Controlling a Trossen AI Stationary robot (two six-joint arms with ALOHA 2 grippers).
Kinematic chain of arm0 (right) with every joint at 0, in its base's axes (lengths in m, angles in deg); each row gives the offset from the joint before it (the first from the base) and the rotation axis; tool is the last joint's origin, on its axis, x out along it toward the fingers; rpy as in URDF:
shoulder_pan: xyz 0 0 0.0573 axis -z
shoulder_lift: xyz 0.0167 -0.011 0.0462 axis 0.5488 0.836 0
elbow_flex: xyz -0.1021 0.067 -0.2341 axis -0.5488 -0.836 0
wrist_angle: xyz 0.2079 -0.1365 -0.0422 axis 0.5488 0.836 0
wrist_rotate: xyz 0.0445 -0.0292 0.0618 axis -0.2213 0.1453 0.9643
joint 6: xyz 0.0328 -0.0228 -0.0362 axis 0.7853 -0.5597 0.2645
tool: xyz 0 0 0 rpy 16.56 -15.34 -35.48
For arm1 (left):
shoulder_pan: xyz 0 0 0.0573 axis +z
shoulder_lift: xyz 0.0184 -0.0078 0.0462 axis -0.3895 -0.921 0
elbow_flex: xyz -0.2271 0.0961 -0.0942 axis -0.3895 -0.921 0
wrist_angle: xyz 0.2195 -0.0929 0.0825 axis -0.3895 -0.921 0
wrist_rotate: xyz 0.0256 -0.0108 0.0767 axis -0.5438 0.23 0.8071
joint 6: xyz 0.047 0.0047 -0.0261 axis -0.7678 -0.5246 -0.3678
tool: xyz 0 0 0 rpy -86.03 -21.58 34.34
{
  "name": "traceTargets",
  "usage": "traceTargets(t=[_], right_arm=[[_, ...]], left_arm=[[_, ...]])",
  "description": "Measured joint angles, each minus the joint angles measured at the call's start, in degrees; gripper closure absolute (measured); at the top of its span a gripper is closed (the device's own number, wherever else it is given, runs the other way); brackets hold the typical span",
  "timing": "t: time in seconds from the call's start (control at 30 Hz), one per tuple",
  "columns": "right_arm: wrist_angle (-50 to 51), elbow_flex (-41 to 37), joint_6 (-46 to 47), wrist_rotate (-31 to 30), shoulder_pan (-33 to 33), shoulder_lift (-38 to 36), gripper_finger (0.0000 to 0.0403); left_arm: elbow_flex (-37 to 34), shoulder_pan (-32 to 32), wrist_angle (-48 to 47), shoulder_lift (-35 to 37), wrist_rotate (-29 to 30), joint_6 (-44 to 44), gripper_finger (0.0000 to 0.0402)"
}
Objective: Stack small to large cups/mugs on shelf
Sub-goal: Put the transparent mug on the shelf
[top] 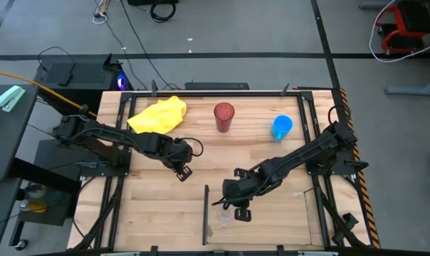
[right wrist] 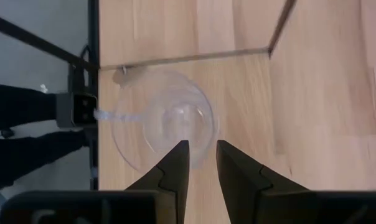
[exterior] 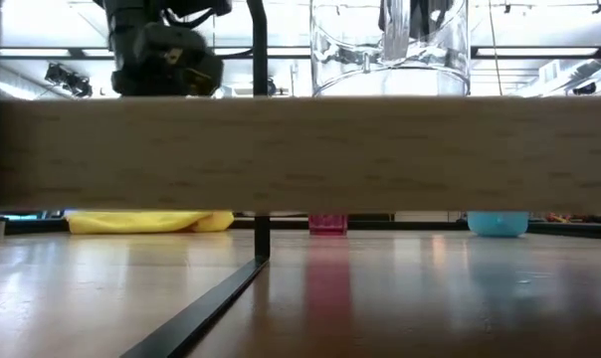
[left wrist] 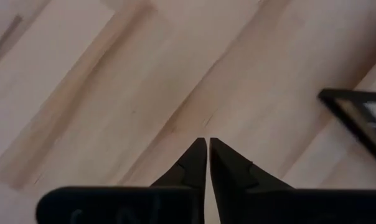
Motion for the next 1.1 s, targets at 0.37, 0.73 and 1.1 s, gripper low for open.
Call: traceTargets(t=[0.37,0.73,1.1], right_arm=[[1.0,0.78,3.15,-0.12,-0.38,3.06,0.0314],[1.01,0.73,3.07,-0.66,-0.21,4.89,0.0314],[1.08,0.73,3.07,-0.68,-0.06,5.13,0.0365]], left_arm=[[-1.51,0.0,3.66,0.04,-0.79,-2.36,0.0368],[-1.51,0.0,5.49,0.04,-0.84,-2.75,0.0366],[-1.5,0.0,6.69,0.04,-0.84,-2.49,0.0383]])
